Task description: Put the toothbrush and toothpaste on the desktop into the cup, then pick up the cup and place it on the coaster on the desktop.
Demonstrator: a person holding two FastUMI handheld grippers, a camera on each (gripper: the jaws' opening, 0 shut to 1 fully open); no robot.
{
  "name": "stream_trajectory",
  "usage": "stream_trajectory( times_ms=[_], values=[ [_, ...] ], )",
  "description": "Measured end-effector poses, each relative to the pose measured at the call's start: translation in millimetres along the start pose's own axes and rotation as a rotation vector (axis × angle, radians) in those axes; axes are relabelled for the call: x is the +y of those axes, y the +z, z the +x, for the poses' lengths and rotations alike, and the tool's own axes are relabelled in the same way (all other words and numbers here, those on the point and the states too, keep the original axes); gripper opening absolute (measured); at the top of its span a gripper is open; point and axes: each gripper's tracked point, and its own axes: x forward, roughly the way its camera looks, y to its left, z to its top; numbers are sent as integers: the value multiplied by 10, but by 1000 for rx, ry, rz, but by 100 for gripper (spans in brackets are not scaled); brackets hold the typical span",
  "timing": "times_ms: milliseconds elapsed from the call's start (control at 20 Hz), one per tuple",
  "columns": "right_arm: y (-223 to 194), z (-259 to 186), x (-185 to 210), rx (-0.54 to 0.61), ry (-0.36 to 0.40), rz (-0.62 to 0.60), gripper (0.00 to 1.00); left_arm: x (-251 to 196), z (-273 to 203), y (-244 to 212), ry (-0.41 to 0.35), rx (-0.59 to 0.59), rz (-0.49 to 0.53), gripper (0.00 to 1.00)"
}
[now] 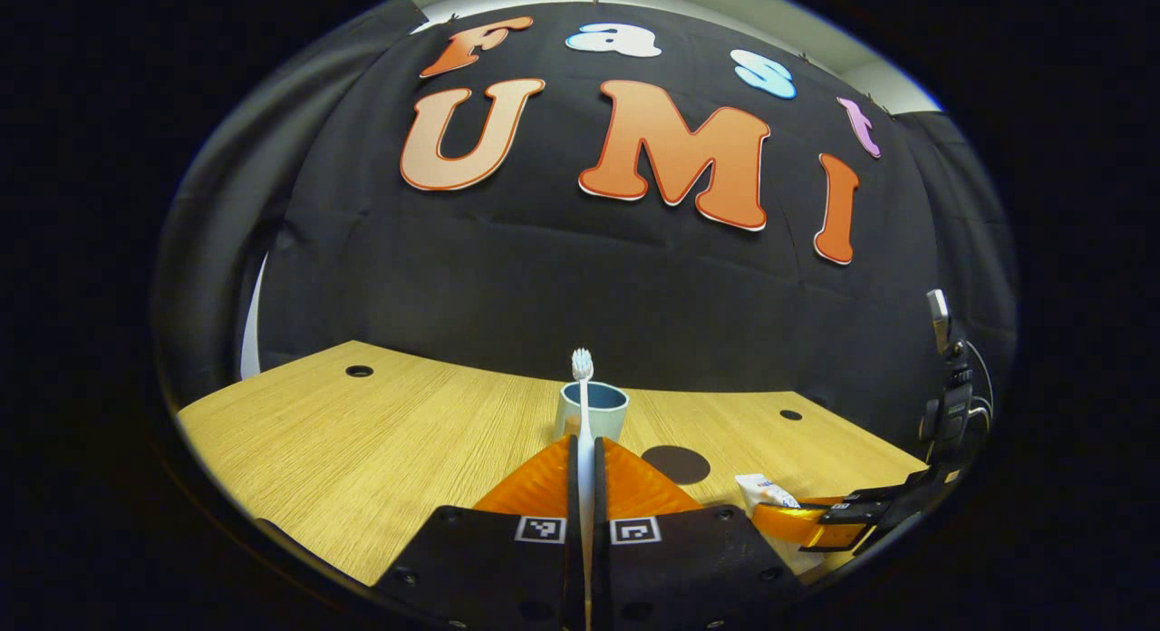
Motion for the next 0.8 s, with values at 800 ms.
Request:
stream_trajectory(
  times_ms=[800],
  values=[
    [1480,35,-125,-289,0,-112,12,-129,1276,876,-88,-196,-35,3]
  ],
)
